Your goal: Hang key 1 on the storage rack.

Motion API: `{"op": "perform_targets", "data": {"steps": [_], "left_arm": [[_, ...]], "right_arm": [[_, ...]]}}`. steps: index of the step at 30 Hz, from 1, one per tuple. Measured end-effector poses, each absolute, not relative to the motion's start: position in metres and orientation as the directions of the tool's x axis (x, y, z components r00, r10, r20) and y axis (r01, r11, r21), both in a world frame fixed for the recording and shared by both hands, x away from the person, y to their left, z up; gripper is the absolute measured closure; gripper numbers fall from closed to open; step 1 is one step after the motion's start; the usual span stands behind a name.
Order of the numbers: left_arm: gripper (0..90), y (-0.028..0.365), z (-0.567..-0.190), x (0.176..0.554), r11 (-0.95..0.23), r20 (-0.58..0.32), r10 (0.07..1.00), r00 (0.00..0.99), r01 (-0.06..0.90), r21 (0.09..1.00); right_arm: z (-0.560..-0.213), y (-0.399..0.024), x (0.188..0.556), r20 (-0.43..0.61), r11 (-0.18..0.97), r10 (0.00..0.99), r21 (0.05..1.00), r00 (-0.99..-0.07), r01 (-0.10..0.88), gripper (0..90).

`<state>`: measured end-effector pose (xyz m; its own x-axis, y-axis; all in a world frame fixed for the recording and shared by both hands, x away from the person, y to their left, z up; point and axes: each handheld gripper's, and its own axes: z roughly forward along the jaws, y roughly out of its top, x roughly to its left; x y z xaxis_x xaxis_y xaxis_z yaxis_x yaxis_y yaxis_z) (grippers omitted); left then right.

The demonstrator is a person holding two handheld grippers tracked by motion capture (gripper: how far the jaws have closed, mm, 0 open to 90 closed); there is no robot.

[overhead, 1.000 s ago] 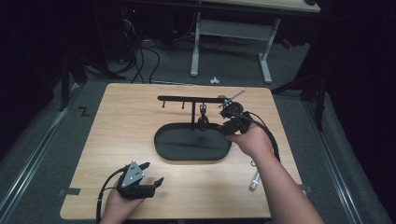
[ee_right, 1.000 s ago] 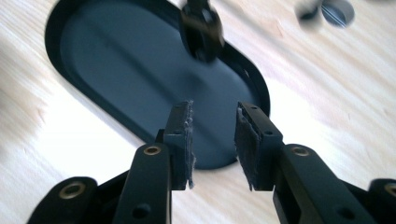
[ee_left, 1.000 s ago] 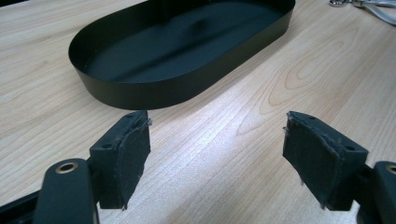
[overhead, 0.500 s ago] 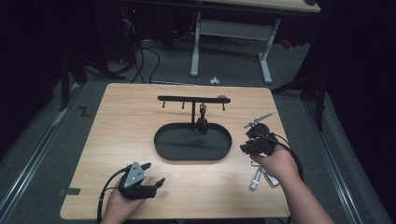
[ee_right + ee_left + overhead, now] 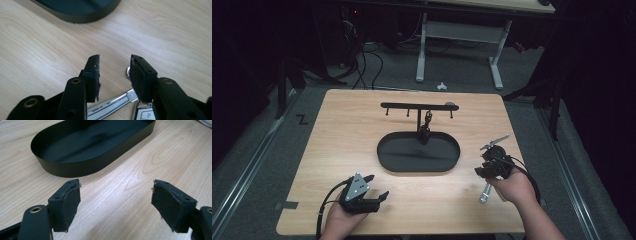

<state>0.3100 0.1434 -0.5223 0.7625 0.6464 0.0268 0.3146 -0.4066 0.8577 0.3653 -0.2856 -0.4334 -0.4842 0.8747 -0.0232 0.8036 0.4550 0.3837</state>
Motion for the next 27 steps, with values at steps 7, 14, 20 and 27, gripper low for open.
{"op": "perform_targets", "data": {"steps": [7, 14, 20, 27], "left_arm": [[23.5, 0.144, -0.522, 0.311, -0.407, 0.027, 0.647, 0.762, 0.315, 0.857], [23.6, 0.143, -0.523, 0.31, -0.41, 0.027, 0.646, 0.763, 0.316, 0.856], [23.6, 0.144, -0.522, 0.31, -0.41, 0.028, 0.647, 0.762, 0.317, 0.855], [23.6, 0.145, -0.523, 0.311, -0.408, 0.024, 0.646, 0.763, 0.319, 0.856]], "right_arm": [[-0.459, -0.303, 0.369, -0.033, 0.44, 0.89, 0.33, -0.455, 0.836, 55.2], [-0.474, -0.316, 0.377, -0.047, 0.423, 0.902, 0.296, -0.43, 0.856, 47.4], [-0.487, -0.316, 0.385, -0.059, 0.447, 0.893, 0.244, -0.447, 0.861, 43.4], [-0.491, -0.319, 0.389, -0.019, 0.427, 0.9, 0.236, -0.436, 0.873, 47.8]]}}
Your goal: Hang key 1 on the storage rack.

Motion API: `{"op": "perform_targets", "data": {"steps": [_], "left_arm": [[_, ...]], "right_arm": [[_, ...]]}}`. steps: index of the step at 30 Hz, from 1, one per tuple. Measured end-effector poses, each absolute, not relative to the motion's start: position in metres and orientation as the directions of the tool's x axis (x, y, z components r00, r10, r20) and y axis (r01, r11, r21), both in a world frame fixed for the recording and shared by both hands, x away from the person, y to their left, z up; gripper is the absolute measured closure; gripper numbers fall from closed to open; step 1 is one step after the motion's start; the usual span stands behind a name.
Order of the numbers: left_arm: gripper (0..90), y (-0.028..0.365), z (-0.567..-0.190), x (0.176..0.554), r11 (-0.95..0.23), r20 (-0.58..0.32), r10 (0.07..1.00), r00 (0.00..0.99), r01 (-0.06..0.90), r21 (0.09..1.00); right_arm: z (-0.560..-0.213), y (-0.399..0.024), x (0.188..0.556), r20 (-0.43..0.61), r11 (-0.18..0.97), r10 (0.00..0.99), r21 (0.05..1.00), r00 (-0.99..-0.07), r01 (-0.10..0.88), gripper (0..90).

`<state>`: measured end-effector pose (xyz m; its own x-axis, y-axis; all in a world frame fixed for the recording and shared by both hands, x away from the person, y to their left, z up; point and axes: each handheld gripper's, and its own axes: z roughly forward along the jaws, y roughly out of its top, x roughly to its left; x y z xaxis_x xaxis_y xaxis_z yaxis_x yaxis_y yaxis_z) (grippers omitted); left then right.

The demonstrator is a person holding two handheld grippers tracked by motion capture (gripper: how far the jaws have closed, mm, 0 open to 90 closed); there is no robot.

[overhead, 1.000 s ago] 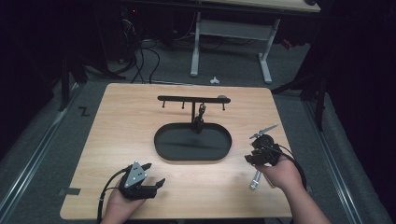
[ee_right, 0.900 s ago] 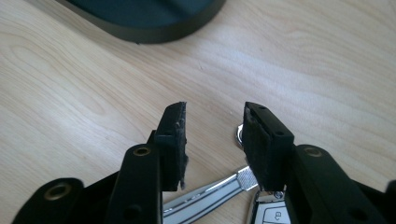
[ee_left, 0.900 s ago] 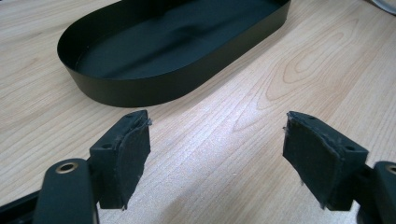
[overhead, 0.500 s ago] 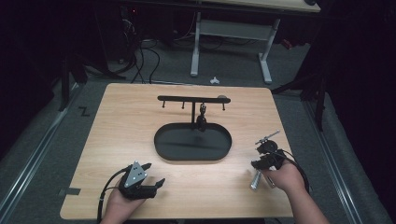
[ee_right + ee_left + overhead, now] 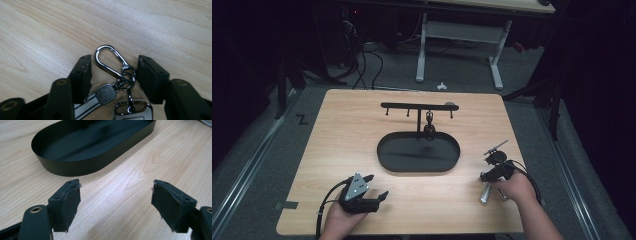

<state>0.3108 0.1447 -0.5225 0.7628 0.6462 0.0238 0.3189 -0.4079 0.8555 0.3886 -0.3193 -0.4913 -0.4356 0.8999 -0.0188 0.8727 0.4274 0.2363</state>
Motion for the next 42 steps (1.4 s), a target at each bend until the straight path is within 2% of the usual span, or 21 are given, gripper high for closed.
{"op": "perform_targets", "data": {"steps": [11, 12, 14, 24, 33, 35, 42], "left_arm": [[23.7, 0.144, -0.523, 0.311, -0.411, 0.024, 0.642, 0.766, 0.317, 0.855], [23.7, 0.144, -0.523, 0.311, -0.41, 0.024, 0.642, 0.766, 0.317, 0.855], [23.7, 0.144, -0.523, 0.311, -0.409, 0.023, 0.643, 0.766, 0.317, 0.856], [23.9, 0.144, -0.523, 0.311, -0.414, 0.024, 0.638, 0.77, 0.317, 0.854], [23.9, 0.144, -0.524, 0.312, -0.416, 0.023, 0.638, 0.77, 0.32, 0.851], [23.9, 0.143, -0.524, 0.312, -0.418, 0.024, 0.637, 0.771, 0.319, 0.851], [24.0, 0.143, -0.524, 0.312, -0.421, 0.025, 0.634, 0.773, 0.318, 0.85]], "right_arm": [[-0.49, -0.314, 0.385, -0.012, 0.448, 0.888, 0.242, -0.459, 0.861, 65.2], [-0.49, -0.313, 0.384, -0.011, 0.448, 0.888, 0.246, -0.46, 0.859, 70.0], [-0.49, -0.312, 0.384, -0.013, 0.456, 0.884, 0.247, -0.467, 0.855, 73.9], [-0.489, -0.308, 0.383, -0.036, 0.445, 0.892, 0.247, -0.451, 0.861, 75.7], [-0.489, -0.313, 0.387, 0.021, 0.382, 0.916, 0.251, -0.4, 0.889, 76.4], [-0.485, -0.315, 0.387, 0.032, 0.365, 0.921, 0.28, -0.389, 0.888, 84.5], [-0.484, -0.317, 0.387, 0.02, 0.349, 0.929, 0.282, -0.369, 0.894, 84.2]]}}
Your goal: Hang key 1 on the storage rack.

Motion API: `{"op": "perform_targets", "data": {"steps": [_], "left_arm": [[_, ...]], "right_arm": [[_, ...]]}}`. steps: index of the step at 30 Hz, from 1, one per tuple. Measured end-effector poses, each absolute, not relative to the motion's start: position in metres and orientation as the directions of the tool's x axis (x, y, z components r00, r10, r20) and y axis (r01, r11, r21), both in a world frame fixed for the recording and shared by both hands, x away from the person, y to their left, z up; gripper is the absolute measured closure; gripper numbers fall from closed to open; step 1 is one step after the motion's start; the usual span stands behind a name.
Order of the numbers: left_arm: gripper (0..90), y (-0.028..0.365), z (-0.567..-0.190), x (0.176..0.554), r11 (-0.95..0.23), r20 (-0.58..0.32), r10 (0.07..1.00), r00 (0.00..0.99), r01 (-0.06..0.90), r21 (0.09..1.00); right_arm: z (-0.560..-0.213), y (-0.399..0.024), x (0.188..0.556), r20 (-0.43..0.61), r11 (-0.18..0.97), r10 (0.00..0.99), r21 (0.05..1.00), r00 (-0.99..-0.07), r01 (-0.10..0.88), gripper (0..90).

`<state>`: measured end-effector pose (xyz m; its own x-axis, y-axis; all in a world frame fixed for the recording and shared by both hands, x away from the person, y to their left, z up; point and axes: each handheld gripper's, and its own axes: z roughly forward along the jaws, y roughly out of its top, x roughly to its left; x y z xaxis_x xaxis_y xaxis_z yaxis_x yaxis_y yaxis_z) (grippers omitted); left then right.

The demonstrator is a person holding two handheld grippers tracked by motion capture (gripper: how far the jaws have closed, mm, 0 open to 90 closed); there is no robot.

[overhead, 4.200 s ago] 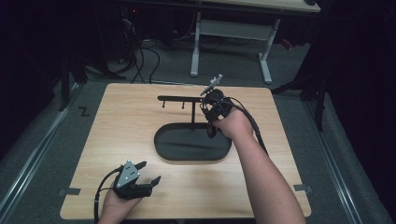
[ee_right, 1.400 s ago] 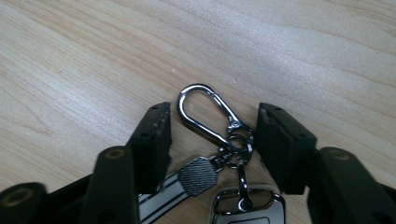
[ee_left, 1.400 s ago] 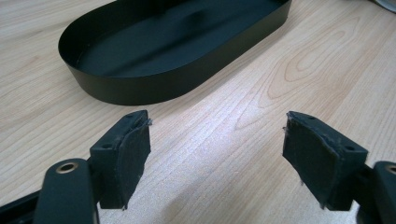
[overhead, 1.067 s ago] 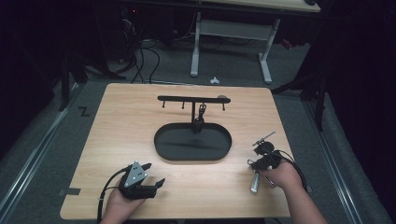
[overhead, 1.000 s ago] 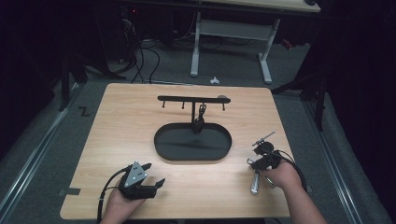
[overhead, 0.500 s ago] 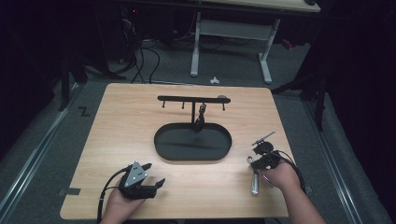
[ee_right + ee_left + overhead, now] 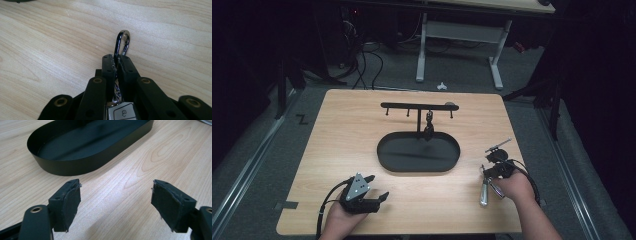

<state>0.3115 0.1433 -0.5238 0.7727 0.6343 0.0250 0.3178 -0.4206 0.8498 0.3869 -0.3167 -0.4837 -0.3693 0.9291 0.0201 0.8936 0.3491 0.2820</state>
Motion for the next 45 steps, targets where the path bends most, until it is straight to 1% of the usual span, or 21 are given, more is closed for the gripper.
{"op": "perform_targets", "data": {"steps": [3, 7, 11, 14, 16, 19, 20, 21, 22, 25, 26, 27, 28, 31, 34, 40, 45], "left_arm": [[24.0, 0.143, -0.524, 0.312, -0.423, 0.025, 0.632, 0.775, 0.317, 0.849], [24.1, 0.143, -0.524, 0.312, -0.427, 0.028, 0.63, 0.776, 0.316, 0.847], [24.1, 0.142, -0.524, 0.311, -0.429, 0.03, 0.628, 0.778, 0.314, 0.847], [24.1, 0.142, -0.524, 0.311, -0.431, 0.031, 0.627, 0.779, 0.313, 0.847], [24.1, 0.142, -0.524, 0.311, -0.431, 0.031, 0.626, 0.779, 0.313, 0.846], [24.1, 0.142, -0.525, 0.311, -0.432, 0.032, 0.626, 0.779, 0.313, 0.846], [24.1, 0.142, -0.525, 0.311, -0.435, 0.032, 0.625, 0.78, 0.313, 0.844], [24.1, 0.142, -0.525, 0.311, -0.435, 0.032, 0.625, 0.78, 0.313, 0.844], [24.1, 0.141, -0.525, 0.311, -0.439, 0.033, 0.622, 0.782, 0.313, 0.842], [24.1, 0.141, -0.525, 0.311, -0.44, 0.035, 0.621, 0.783, 0.312, 0.842], [24.1, 0.141, -0.525, 0.311, -0.44, 0.035, 0.621, 0.783, 0.312, 0.842], [24.1, 0.141, -0.525, 0.311, -0.44, 0.035, 0.621, 0.783, 0.311, 0.842], [24.1, 0.141, -0.525, 0.311, -0.442, 0.036, 0.62, 0.784, 0.31, 0.842], [24.1, 0.141, -0.525, 0.311, -0.442, 0.036, 0.62, 0.784, 0.311, 0.842], [24.1, 0.141, -0.525, 0.311, -0.442, 0.035, 0.619, 0.785, 0.311, 0.842], [24.2, 0.141, -0.525, 0.311, -0.441, 0.035, 0.618, 0.786, 0.309, 0.843], [24.4, 0.141, -0.525, 0.31, -0.443, 0.035, 0.615, 0.788, 0.308, 0.842]], "right_arm": [[-0.484, -0.317, 0.388, 0.016, 0.341, 0.933, 0.283, -0.36, 0.896, 84.3], [-0.484, -0.32, 0.388, 0.044, 0.318, 0.937, 0.297, -0.346, 0.9, 84.6], [-0.485, -0.324, 0.387, 0.104, 0.281, 0.94, 0.308, -0.326, 0.909, 84.3], [-0.485, -0.326, 0.386, 0.076, 0.285, 0.944, 0.311, -0.322, 0.907, 83.1], [-0.486, -0.326, 0.387, 0.068, 0.277, 0.948, 0.305, -0.311, 0.911, 80.5], [-0.486, -0.327, 0.387, 0.052, 0.28, 0.95, 0.303, -0.309, 0.911, 78.8], [-0.488, -0.326, 0.388, 0.032, 0.284, 0.951, 0.296, -0.307, 0.912, 75.3], [-0.488, -0.326, 0.388, 0.032, 0.284, 0.951, 0.296, -0.307, 0.912, 75.3], [-0.489, -0.325, 0.389, 0.024, 0.286, 0.952, 0.285, -0.305, 0.915, 70.8], [-0.489, -0.323, 0.389, 0.007, 0.293, 0.951, 0.282, -0.308, 0.913, 69.7], [-0.489, -0.321, 0.391, -0.016, 0.305, 0.95, 0.279, -0.313, 0.911, 65.3], [-0.489, -0.321, 0.391, -0.016, 0.305, 0.95, 0.279, -0.313, 0.911, 65.3], [-0.488, -0.318, 0.394, -0.032, 0.317, 0.947, 0.263, -0.32, 0.911, 59.5], [-0.488, -0.315, 0.397, -0.036, 0.325, 0.944, 0.257, -0.327, 0.91, 57.2], [-0.488, -0.312, 0.399, -0.033, 0.328, 0.943, 0.255, -0.331, 0.91, 56.8], [-0.486, -0.309, 0.401, 0.004, 0.301, 0.949, 0.282, -0.315, 0.911, 55.2], [-0.488, -0.306, 0.403, -0.017, 0.297, 0.952, 0.269, -0.304, 0.916, 54.8]]}}
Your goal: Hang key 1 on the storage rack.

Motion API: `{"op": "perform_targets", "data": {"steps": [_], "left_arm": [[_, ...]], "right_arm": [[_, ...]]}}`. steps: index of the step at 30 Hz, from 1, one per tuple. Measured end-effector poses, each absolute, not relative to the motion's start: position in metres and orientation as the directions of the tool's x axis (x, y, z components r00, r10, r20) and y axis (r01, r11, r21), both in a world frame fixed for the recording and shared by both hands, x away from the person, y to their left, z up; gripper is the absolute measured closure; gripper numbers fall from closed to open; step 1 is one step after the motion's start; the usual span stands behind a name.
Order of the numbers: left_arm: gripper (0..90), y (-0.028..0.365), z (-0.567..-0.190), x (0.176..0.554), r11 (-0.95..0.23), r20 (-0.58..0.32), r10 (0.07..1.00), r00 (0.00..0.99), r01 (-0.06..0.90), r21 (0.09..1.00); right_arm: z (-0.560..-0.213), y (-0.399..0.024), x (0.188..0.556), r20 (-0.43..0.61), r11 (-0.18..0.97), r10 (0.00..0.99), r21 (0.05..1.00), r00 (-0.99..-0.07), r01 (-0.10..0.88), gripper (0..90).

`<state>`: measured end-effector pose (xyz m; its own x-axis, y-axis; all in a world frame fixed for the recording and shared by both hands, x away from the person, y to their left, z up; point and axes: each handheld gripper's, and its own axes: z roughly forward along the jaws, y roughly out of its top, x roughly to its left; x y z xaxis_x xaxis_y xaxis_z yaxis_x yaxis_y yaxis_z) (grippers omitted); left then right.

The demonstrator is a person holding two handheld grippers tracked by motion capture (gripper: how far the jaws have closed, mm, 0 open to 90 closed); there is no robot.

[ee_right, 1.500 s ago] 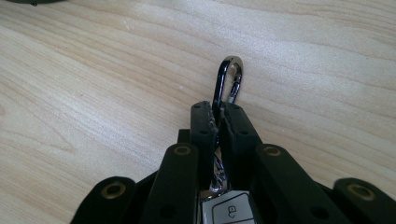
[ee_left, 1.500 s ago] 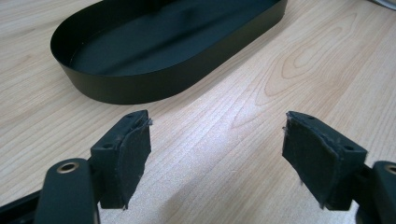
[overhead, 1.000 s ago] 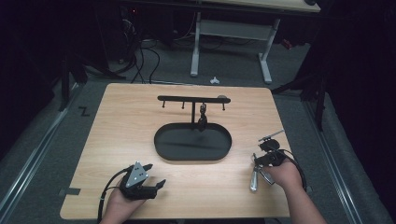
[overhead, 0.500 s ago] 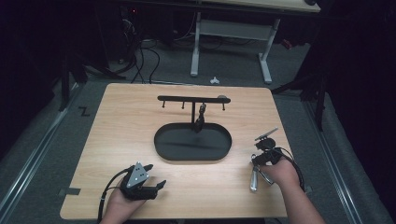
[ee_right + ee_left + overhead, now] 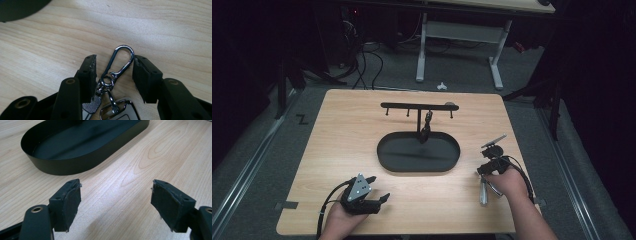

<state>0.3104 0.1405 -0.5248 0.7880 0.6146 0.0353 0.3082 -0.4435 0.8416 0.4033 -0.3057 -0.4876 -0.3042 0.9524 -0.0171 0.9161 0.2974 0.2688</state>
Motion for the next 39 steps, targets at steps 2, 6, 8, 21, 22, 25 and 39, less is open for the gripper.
{"op": "perform_targets", "data": {"steps": [2, 6, 8, 21, 22, 25, 39], "left_arm": [[24.4, 0.14, -0.525, 0.31, -0.444, 0.035, 0.613, 0.789, 0.307, 0.841], [24.5, 0.14, -0.525, 0.31, -0.451, 0.039, 0.61, 0.792, 0.306, 0.838], [24.5, 0.14, -0.525, 0.31, -0.452, 0.039, 0.609, 0.792, 0.305, 0.838], [24.6, 0.139, -0.525, 0.31, -0.454, 0.041, 0.605, 0.795, 0.302, 0.838], [24.6, 0.139, -0.525, 0.31, -0.454, 0.041, 0.605, 0.795, 0.302, 0.838], [24.6, 0.139, -0.525, 0.31, -0.454, 0.04, 0.604, 0.796, 0.302, 0.838], [24.7, 0.138, -0.526, 0.309, -0.462, 0.045, 0.601, 0.798, 0.3, 0.834]], "right_arm": [[-0.491, -0.304, 0.405, -0.023, 0.286, 0.957, 0.253, -0.29, 0.924, 56.4], [-0.49, -0.303, 0.406, -0.015, 0.295, 0.954, 0.243, -0.3, 0.924, 69.5], [-0.489, -0.302, 0.406, -0.018, 0.299, 0.953, 0.238, -0.304, 0.924, 72.0], [-0.482, -0.306, 0.408, -0.002, 0.297, 0.951, 0.275, -0.309, 0.914, 87.3], [-0.482, -0.305, 0.407, -0.007, 0.3, 0.951, 0.274, -0.31, 0.914, 87.3], [-0.482, -0.304, 0.406, -0.016, 0.305, 0.95, 0.277, -0.312, 0.911, 87.3], [-0.463, -0.307, 0.395, 0.014, 0.357, 0.925, 0.301, -0.379, 0.884, 87.4]]}}
